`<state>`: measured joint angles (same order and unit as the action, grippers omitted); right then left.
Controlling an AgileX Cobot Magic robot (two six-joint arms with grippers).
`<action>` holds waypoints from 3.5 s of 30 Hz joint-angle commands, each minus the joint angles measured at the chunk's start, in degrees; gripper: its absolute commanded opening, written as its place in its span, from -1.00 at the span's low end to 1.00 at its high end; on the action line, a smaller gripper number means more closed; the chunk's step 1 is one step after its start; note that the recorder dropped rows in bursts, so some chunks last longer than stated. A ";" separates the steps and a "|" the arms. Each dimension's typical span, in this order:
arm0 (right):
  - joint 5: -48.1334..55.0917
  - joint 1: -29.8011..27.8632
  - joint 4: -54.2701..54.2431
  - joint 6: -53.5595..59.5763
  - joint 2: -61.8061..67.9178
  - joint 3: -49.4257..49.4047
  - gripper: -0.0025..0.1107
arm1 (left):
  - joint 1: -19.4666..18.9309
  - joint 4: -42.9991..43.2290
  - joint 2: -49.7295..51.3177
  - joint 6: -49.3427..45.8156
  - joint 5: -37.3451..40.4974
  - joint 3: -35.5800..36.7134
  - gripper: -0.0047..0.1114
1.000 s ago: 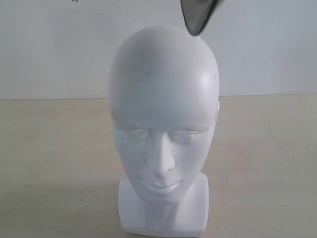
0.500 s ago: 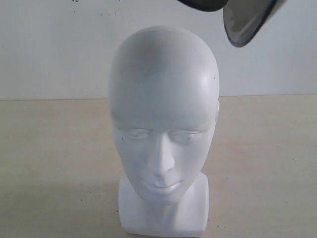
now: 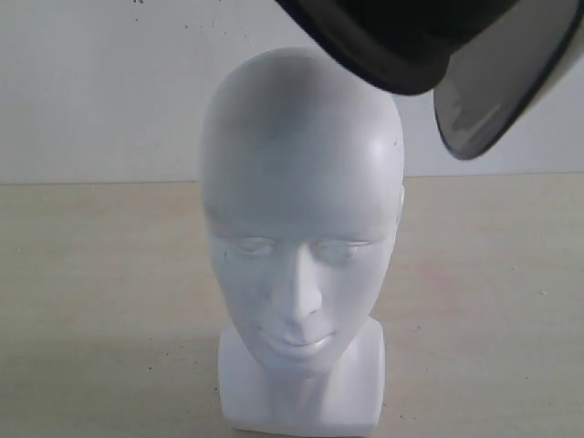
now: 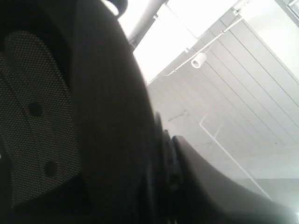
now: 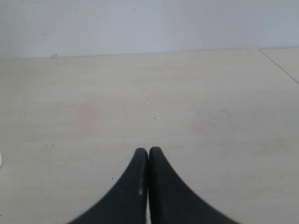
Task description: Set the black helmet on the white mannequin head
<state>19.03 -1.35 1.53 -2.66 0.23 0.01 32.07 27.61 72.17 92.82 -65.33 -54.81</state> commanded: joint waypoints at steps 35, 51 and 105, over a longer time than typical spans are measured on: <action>-0.41 0.00 0.33 0.04 -0.23 -0.01 -0.96 | -5.89 0.49 4.17 0.67 -4.64 7.52 -0.84; -0.41 0.00 0.33 0.04 -0.23 -0.01 -0.96 | -10.18 3.90 5.62 1.45 -4.64 10.03 -0.84; -0.41 0.00 0.33 0.04 -0.23 -0.01 -0.96 | -16.88 4.79 10.44 -2.84 -4.64 10.25 -0.84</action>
<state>19.03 -1.35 1.53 -2.66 0.23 0.01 18.08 35.06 82.33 96.36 -74.24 -44.85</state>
